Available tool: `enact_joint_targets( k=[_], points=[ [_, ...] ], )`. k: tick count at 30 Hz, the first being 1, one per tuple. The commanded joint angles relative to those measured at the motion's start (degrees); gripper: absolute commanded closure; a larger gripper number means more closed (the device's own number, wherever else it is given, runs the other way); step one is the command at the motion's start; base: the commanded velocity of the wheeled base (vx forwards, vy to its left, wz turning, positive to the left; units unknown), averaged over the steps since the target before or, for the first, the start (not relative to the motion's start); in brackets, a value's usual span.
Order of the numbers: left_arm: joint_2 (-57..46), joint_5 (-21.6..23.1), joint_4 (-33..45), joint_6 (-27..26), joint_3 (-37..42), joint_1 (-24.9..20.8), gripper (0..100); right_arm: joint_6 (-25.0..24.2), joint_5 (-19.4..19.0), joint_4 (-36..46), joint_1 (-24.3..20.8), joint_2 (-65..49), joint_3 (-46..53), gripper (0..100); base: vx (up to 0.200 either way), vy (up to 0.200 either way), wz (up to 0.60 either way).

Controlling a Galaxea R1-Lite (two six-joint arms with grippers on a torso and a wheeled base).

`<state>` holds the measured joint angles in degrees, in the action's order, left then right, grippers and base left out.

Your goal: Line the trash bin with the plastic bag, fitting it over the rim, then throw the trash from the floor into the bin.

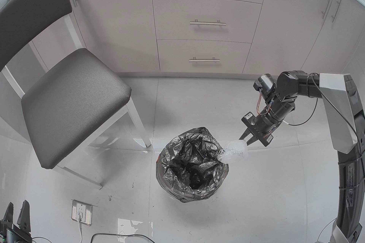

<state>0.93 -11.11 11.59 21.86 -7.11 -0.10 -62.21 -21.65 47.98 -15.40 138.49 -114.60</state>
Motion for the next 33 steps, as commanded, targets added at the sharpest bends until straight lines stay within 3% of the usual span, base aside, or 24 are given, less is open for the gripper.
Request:
enact_joint_targets(
  k=[1,14,33],
  points=[
    [-0.9,-0.1,0.0,0.6,0.0,0.0,0,0.1,0.1,-0.3,-2.6,-1.4,0.0,100,0.0,0.0,0.0],
    [-0.9,-0.1,0.0,0.7,-0.1,0.0,0,0.2,5.4,-4.6,-10.8,0.3,0.0,100,0.0,0.0,0.0],
    [-0.9,-0.1,0.0,1.1,0.0,0.0,0,5.6,8.6,-10.3,-14.9,3.0,0.0,100,0.0,0.0,0.0]
  ],
)
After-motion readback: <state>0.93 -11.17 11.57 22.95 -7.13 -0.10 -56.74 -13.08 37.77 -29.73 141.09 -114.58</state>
